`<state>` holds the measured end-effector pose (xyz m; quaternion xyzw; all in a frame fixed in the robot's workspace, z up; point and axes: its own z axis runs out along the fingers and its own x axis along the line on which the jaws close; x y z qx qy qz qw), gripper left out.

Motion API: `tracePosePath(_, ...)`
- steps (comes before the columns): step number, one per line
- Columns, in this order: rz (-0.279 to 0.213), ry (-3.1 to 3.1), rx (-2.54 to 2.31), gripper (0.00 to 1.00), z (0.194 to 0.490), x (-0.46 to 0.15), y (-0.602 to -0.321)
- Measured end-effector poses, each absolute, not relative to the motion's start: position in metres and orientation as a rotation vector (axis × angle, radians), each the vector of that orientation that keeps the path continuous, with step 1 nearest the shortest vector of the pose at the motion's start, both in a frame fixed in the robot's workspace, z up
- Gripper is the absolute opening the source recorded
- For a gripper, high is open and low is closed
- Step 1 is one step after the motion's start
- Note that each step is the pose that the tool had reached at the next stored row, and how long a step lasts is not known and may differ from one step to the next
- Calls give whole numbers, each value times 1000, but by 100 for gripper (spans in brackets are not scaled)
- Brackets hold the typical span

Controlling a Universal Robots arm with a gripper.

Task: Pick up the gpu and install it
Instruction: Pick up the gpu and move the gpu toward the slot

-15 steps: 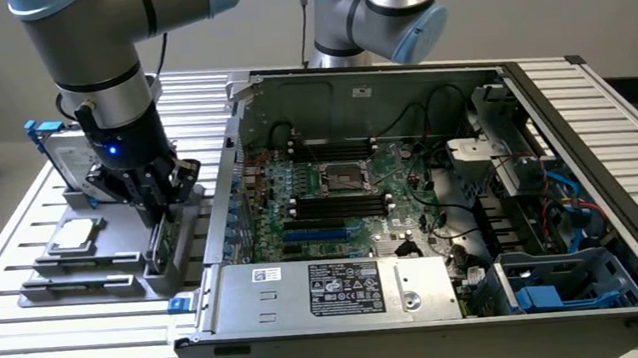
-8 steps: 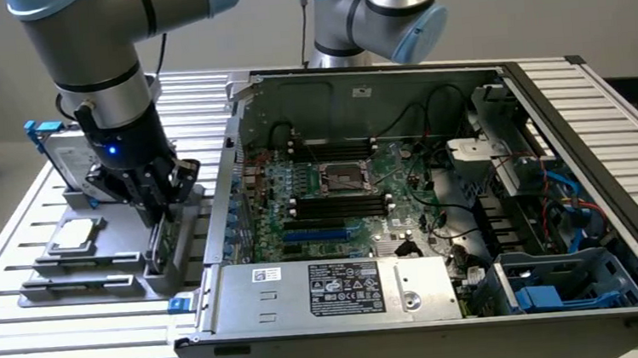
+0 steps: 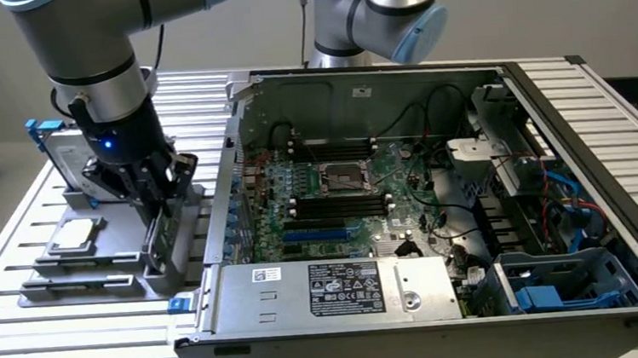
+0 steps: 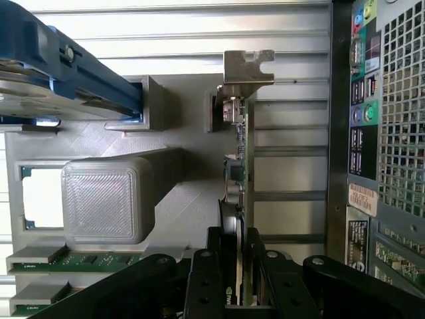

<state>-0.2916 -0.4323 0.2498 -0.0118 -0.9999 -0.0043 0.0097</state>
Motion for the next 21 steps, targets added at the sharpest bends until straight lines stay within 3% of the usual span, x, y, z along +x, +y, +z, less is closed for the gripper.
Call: tracePosePath(21,-38,-3121,-37,27,333,-292,-432)
